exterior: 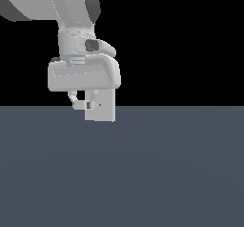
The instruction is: Plug the charger into the wall socket.
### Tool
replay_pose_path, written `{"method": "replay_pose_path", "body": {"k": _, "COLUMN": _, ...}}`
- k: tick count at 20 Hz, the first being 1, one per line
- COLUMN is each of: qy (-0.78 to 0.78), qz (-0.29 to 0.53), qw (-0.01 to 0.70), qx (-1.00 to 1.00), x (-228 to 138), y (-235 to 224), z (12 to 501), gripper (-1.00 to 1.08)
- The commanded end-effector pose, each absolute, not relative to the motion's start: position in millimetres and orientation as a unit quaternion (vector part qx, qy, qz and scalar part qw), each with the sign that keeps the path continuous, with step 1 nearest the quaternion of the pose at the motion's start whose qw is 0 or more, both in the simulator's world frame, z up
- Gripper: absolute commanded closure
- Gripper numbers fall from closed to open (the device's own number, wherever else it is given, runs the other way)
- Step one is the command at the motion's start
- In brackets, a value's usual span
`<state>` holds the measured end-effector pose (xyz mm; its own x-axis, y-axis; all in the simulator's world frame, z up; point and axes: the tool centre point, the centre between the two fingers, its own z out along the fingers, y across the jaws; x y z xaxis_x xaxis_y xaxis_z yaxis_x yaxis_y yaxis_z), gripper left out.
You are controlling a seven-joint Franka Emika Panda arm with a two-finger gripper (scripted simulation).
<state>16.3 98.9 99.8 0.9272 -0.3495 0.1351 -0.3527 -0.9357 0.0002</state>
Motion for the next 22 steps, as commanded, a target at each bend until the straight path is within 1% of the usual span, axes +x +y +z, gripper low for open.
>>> {"method": "replay_pose_path", "body": {"k": 1, "qy": -0.179, "qz": 0.067, "qw": 0.012, "qx": 0.982, "x": 18, "y": 98, "z": 100, "gripper": 1.08}}
{"method": "replay_pose_path", "body": {"k": 6, "qy": -0.179, "qz": 0.067, "qw": 0.012, "qx": 0.982, "x": 27, "y": 94, "z": 100, "gripper": 1.08}}
{"method": "replay_pose_path", "body": {"k": 15, "qy": -0.179, "qz": 0.067, "qw": 0.012, "qx": 0.982, "x": 56, "y": 83, "z": 100, "gripper": 1.08}}
{"method": "replay_pose_path", "body": {"k": 22, "qy": -0.179, "qz": 0.067, "qw": 0.012, "qx": 0.981, "x": 63, "y": 81, "z": 100, "gripper": 1.08}}
